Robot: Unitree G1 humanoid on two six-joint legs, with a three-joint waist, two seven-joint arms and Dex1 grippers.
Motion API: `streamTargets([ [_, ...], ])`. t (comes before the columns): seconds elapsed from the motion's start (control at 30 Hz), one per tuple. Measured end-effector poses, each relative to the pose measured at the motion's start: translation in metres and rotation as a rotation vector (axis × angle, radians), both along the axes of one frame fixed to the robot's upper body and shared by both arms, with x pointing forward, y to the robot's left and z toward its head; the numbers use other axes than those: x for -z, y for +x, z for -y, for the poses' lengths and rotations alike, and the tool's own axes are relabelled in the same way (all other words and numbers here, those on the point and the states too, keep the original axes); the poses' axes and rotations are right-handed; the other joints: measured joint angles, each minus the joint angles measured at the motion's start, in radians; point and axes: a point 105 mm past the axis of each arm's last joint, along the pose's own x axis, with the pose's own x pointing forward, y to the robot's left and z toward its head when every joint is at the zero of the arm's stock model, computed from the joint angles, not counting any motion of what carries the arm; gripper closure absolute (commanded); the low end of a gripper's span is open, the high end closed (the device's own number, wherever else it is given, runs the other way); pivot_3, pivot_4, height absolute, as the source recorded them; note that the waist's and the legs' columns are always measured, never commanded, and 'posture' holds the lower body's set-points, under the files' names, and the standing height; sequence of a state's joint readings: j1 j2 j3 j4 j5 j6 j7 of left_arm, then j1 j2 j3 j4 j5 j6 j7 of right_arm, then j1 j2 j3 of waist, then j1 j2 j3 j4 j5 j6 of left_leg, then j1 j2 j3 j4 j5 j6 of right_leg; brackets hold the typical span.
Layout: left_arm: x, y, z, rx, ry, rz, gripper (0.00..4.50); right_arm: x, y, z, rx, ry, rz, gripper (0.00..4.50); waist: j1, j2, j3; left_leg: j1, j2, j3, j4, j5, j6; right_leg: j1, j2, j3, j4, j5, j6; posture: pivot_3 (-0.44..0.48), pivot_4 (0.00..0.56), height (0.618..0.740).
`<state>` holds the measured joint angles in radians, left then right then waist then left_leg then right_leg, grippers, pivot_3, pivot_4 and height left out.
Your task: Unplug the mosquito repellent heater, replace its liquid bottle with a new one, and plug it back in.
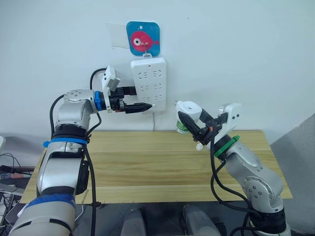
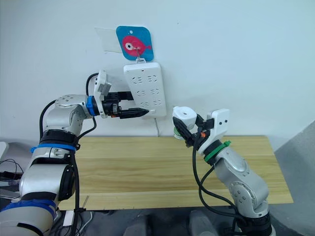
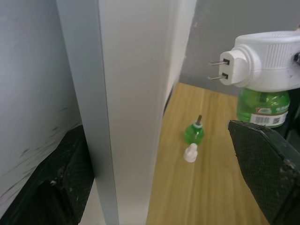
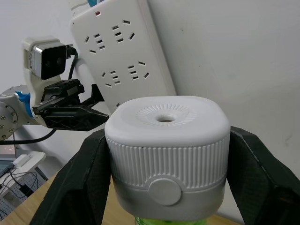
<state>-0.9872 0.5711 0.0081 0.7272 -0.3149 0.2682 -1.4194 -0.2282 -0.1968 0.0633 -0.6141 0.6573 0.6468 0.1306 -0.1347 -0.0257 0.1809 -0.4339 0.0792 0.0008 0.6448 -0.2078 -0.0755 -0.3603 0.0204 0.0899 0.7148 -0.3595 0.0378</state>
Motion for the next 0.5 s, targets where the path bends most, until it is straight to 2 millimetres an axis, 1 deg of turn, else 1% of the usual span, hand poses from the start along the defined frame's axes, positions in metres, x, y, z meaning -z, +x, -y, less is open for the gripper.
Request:
streamTargets([
  [0.1,-0.001,0.0,0.001,0.001,-0.012,-0.018,0.56,-0.003,0.0,-0.003,-0.009,-0.003,0.013,1.47,-0.006,0.0,0.0,0.0,0.0,0.0,0.0,0.0,0.0,0.0,0.0,0.0,0.0,0.0,0.0,-0.176,0.129,0.74],
  [0.27,-0.005,0.0,-0.002,-0.02,-0.059,-0.046,2.13,-0.004,-0.002,-0.01,-0.047,-0.021,0.019,1.47,-0.011,0.0,0.0,0.0,0.0,0.0,0.001,-0.001,0.003,0.0,0.0,0.0,0.001,0.0,0.0,-0.171,0.131,0.74],
  [0.37,-0.006,0.0,-0.003,-0.022,-0.079,-0.068,3.05,-0.007,-0.001,-0.021,-0.086,-0.041,0.021,1.47,-0.014,0.0,0.0,0.0,0.0,0.0,0.001,-0.001,0.002,0.0,0.0,0.0,0.002,0.0,0.0,-0.169,0.134,0.74],
  [0.4,-0.006,0.0,-0.003,-0.022,-0.079,-0.07,3.19,-0.008,-0.001,-0.023,-0.095,-0.044,0.023,1.47,-0.014,0.0,0.0,0.0,0.0,0.0,0.001,-0.001,0.002,0.0,0.0,0.0,0.002,0.0,0.0,-0.169,0.133,0.74],
  [0.5,-0.006,0.001,-0.002,-0.034,-0.085,-0.083,3.18,-0.01,0.0,-0.03,-0.117,-0.044,0.012,1.47,-0.014,0.0,0.0,0.0,0.0,-0.001,0.001,-0.001,0.002,0.0,0.0,0.0,0.002,0.0,0.0,-0.169,0.134,0.74],
])
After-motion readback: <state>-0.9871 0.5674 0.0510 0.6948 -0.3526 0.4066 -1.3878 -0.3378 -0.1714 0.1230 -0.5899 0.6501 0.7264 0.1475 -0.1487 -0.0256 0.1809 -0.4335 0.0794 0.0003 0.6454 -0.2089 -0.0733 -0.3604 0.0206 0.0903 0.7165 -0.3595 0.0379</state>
